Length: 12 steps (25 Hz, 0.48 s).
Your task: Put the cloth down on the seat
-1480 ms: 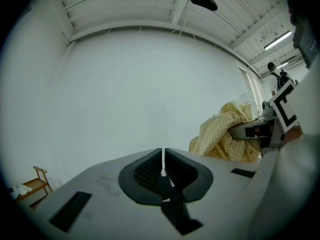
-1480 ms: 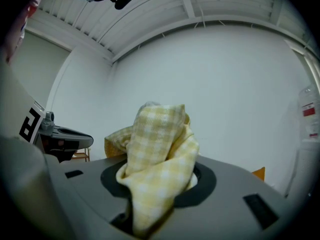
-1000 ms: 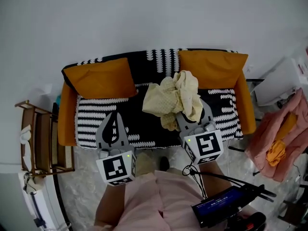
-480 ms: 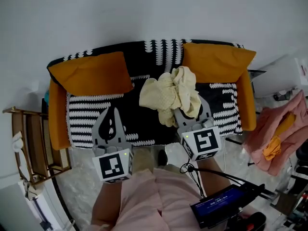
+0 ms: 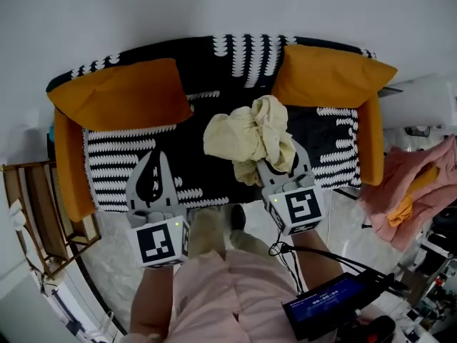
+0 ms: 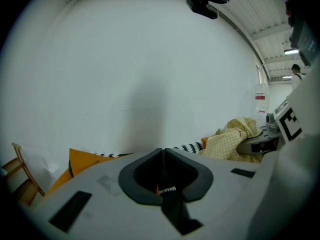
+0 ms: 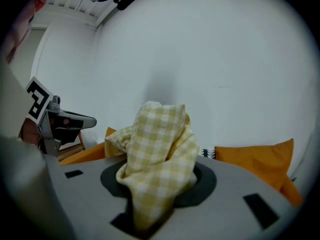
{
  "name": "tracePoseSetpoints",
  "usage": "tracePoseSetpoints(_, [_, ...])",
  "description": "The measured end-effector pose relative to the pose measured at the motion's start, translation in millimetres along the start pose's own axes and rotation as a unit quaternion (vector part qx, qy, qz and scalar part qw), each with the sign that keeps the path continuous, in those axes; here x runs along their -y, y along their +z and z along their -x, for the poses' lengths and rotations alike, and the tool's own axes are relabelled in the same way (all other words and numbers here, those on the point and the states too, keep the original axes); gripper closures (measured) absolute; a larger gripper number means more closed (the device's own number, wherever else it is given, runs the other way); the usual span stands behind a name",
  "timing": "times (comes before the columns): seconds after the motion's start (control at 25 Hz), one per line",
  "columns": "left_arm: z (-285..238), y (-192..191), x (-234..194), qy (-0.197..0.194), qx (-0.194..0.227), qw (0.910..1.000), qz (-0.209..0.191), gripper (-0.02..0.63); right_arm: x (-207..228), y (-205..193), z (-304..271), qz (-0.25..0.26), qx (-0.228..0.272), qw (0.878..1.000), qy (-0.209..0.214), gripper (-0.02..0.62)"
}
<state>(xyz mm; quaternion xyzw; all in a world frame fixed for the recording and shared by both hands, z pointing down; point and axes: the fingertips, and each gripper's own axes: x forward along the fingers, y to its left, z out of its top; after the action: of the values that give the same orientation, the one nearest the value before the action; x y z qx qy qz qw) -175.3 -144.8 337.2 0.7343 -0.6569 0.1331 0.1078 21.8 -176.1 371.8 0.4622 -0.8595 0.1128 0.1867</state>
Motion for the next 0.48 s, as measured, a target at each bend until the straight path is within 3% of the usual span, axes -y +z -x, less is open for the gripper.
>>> tracePoseSetpoints(0.48, [-54, -33, -21, -0.004, -0.038, 0.9992, 0.008, 0.58, 16, -58, -56, -0.022, -0.053, 0.998, -0.007, 0.428])
